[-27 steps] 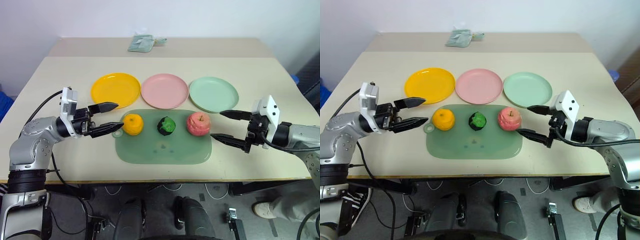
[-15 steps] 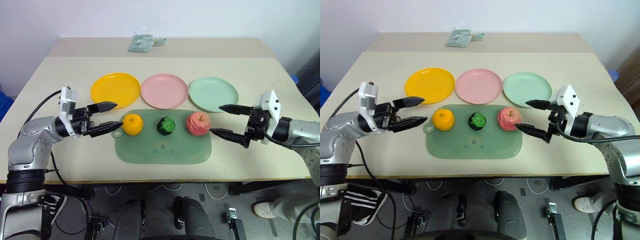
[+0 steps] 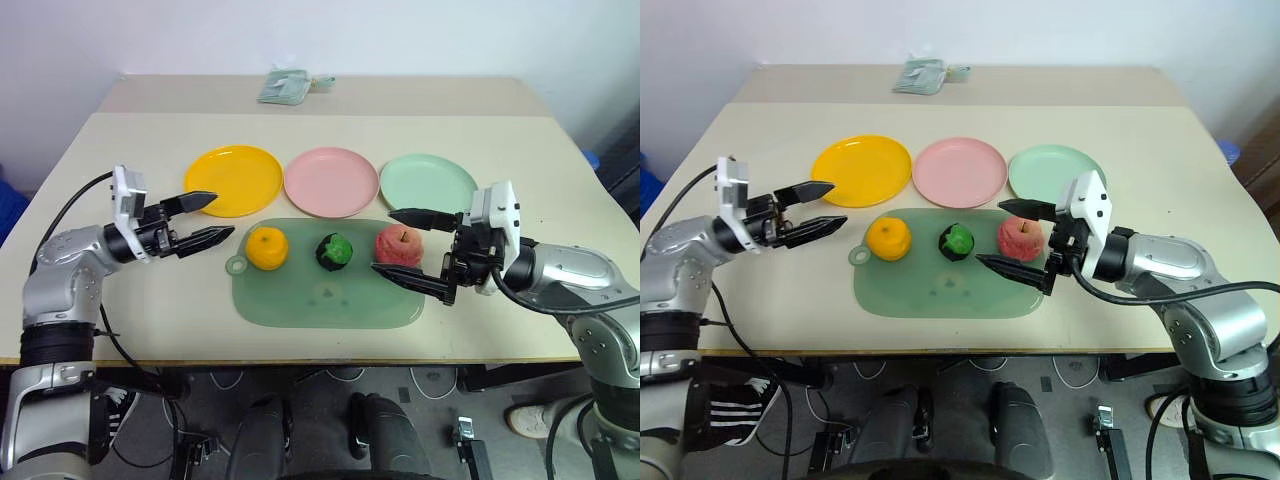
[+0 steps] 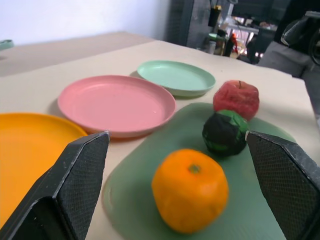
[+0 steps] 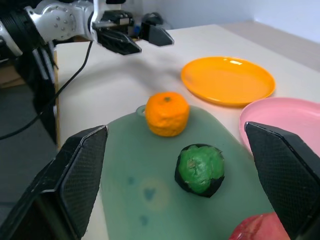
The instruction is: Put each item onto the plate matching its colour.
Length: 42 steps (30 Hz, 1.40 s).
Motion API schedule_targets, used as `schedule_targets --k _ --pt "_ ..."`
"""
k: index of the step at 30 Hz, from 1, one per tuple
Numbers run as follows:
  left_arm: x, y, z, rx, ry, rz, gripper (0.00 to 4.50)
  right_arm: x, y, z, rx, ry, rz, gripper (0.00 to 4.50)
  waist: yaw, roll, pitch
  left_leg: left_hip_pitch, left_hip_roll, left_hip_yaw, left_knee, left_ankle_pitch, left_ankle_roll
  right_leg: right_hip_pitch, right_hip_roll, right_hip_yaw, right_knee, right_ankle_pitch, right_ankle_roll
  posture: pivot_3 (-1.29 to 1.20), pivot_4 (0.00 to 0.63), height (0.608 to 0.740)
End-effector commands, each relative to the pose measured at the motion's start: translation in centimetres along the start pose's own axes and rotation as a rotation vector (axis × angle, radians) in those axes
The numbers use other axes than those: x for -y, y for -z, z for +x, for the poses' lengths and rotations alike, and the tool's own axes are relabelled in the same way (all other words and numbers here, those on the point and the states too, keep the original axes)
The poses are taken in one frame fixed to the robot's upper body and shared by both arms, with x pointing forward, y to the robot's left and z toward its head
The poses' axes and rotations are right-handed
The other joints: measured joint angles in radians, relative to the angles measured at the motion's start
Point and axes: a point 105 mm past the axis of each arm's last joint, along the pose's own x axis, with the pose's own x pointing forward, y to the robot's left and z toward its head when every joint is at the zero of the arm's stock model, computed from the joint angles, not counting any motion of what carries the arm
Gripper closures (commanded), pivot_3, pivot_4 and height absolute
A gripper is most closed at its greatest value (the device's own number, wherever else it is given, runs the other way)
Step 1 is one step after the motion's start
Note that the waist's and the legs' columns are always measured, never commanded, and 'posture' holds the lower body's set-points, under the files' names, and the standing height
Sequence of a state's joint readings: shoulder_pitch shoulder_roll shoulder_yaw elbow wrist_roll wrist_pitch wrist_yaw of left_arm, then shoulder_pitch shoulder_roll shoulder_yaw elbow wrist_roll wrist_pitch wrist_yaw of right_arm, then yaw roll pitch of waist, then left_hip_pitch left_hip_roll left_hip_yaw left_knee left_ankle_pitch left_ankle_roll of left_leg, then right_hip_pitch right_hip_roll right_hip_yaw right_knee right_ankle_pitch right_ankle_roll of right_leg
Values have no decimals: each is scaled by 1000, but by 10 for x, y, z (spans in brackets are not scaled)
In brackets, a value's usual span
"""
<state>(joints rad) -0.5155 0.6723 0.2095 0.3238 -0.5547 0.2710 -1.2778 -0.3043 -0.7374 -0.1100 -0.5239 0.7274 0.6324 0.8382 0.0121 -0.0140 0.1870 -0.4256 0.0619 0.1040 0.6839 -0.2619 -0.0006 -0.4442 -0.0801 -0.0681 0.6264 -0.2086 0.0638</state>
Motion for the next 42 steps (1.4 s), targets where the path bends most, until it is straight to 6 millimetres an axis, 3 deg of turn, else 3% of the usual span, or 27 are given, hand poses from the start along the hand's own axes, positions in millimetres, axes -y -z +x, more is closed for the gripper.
schedule_targets --k 1,7,21,25,28,32,36,42 --pt "8 7 12 -9 40 -27 0 -11 -10 11 42 -28 -56 33 -2 0 0 0 0 0 0 0 0 0 0 0 0 1 1 0 150 740" --pt "14 27 32 -100 94 -37 0 -11 -16 17 68 -16 -83 33 -1 0 0 0 0 0 0 0 0 -1 1 0 1 2 3 0 150 740" --pt "11 58 48 -200 79 60 0 -15 -10 17 66 2 -71 33 -1 0 0 0 0 0 0 0 0 -1 1 0 2 1 2 0 150 740" --pt "13 61 50 -196 93 73 1278 -13 -11 16 65 10 -73 0 0 0 0 0 0 0 0 0 0 -1 1 0 1 1 2 0 150 740" --pt "12 53 52 -153 78 71 1435 -11 -13 14 64 15 -78 0 1 0 0 0 0 0 0 0 0 0 0 0 1 1 1 0 150 740" --pt "-8 21 48 -17 -51 87 1435 5 -13 15 73 88 -89 0 0 0 0 0 0 0 0 0 0 0 0 0 1 1 2 0 150 740" --pt "-49 -8 43 67 -316 154 1435 37 -7 19 35 242 -163 0 0 -1 0 0 0 -1 0 0 0 0 1 0 2 2 3 0 150 740" --pt "-94 -9 39 83 -634 131 1435 68 -16 27 69 370 -192 0 -1 0 0 0 -1 0 0 0 0 0 1 0 2 2 4 0 150 740"
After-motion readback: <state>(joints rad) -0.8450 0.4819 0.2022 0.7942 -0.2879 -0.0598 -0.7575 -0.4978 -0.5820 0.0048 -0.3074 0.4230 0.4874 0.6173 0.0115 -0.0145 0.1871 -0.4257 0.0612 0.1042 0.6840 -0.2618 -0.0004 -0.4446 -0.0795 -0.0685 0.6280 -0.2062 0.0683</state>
